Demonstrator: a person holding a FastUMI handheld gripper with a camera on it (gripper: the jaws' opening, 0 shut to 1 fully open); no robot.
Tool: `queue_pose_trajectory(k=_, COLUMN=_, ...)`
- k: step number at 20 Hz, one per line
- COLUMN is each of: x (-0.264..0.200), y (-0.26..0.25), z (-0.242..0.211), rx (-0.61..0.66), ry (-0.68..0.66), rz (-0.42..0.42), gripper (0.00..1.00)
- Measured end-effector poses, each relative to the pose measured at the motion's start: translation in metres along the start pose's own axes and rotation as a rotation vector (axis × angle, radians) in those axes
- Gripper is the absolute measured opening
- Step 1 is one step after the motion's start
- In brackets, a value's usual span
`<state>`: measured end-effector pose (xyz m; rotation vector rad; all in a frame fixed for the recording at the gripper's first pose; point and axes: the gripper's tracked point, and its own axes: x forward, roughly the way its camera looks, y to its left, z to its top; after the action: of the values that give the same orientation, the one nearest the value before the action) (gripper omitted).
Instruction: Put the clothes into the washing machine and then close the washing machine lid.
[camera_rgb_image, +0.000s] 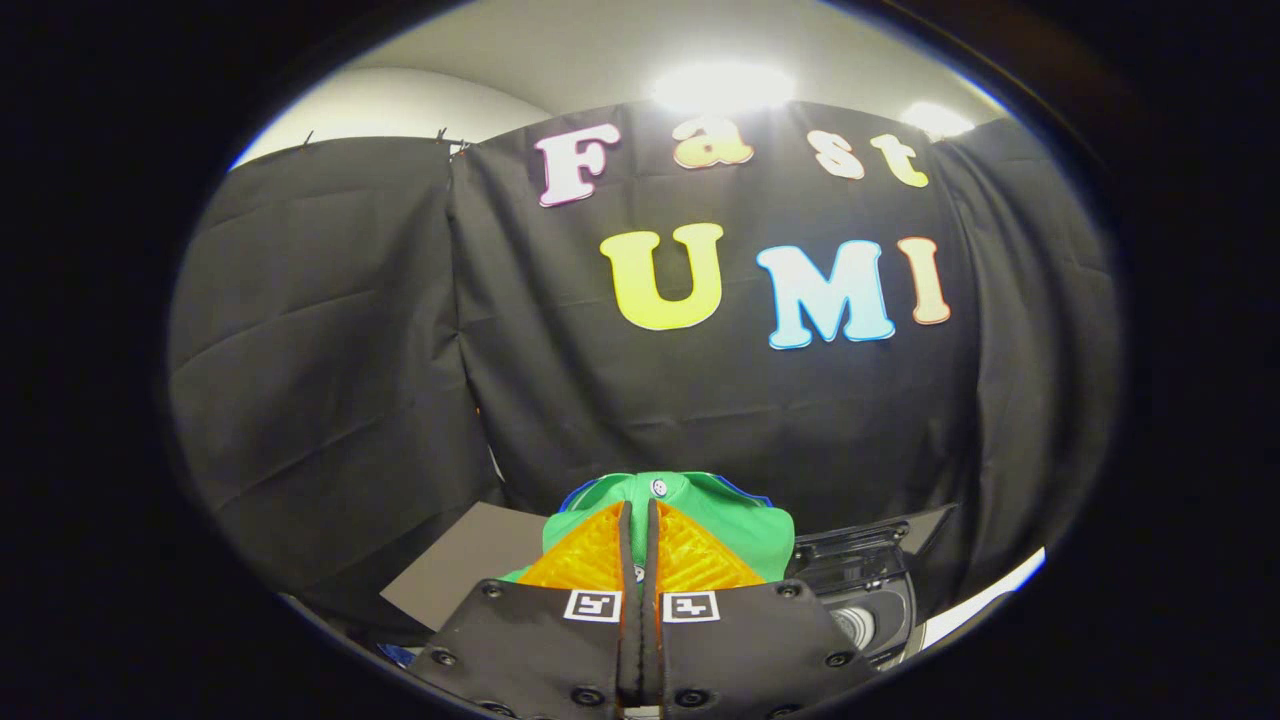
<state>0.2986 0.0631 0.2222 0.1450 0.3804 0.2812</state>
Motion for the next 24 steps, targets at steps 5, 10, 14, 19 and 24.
queue_pose_trajectory(k=5, x=-0.011, y=-0.067, z=0.001, rx=0.019, ry=-0.011, rz=-0.067, gripper=0.01)
queue_pose_trajectory(k=10, x=-0.015, y=-0.120, z=-0.020, rx=0.044, ry=0.019, rz=-0.112, gripper=0.01)
queue_pose_trajectory(k=14, x=-0.012, y=-0.159, z=-0.040, rx=0.068, ry=0.049, rz=-0.147, gripper=0.01)
queue_pose_trajectory(k=19, x=-0.005, y=-0.187, z=-0.073, rx=0.056, ry=0.090, rz=-0.177, gripper=0.01)
queue_pose_trajectory(k=24, x=0.008, y=-0.206, z=-0.116, rx=0.055, ry=0.148, rz=-0.167, gripper=0.01)
